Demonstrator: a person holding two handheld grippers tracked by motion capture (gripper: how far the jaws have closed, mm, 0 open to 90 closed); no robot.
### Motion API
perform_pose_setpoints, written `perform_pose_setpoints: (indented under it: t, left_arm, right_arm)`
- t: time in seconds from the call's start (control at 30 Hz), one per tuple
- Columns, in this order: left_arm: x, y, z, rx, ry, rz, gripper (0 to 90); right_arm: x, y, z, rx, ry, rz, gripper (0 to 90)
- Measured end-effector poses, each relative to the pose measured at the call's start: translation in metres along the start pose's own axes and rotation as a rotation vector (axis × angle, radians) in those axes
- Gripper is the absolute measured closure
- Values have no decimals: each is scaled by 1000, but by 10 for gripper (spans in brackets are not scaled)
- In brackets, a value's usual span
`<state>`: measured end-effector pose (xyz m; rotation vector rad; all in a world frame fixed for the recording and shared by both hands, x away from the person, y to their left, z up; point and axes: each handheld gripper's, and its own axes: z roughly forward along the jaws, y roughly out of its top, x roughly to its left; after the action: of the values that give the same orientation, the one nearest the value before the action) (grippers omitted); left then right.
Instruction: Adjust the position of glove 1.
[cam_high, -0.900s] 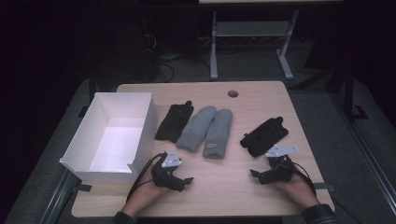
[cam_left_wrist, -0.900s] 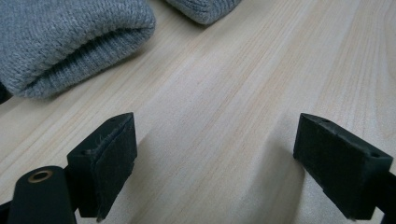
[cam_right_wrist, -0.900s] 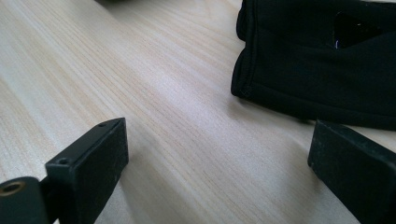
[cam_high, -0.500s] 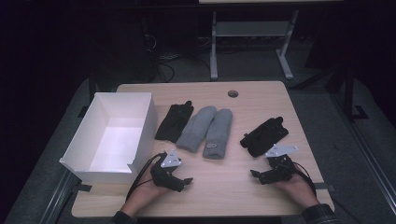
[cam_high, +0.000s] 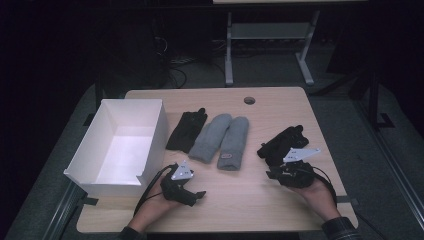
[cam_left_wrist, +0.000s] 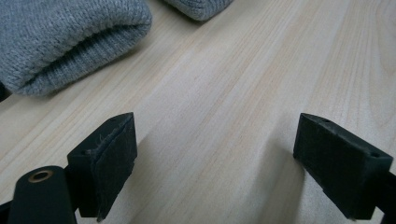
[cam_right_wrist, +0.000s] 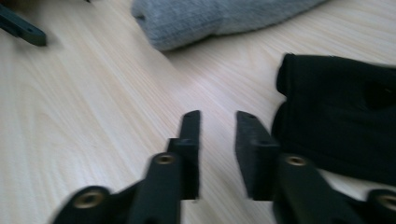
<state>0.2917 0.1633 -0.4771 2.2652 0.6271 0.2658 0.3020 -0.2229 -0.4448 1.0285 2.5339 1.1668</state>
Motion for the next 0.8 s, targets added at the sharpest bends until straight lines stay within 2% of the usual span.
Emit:
perform_pose_setpoints:
  t: [0.1, 0.2, 0.4, 0.8]
  left_arm:
    - [0, 0, 0, 0, 0, 1, 129]
    - [-1, 0, 0, 0, 1, -5, 129]
    - [0, -1, -2, 4, 0, 3, 129]
    - [-2, -3, -4, 5, 3, -2, 129]
  right_arm:
    - [0, 7, 3, -8, 20, -13, 878]
    - [-1, 15, 7, -13, 38, -22, 900]
    - [-1, 32, 18, -16, 68, -69, 900]
    - [-2, 62, 41, -38, 97, -97, 900]
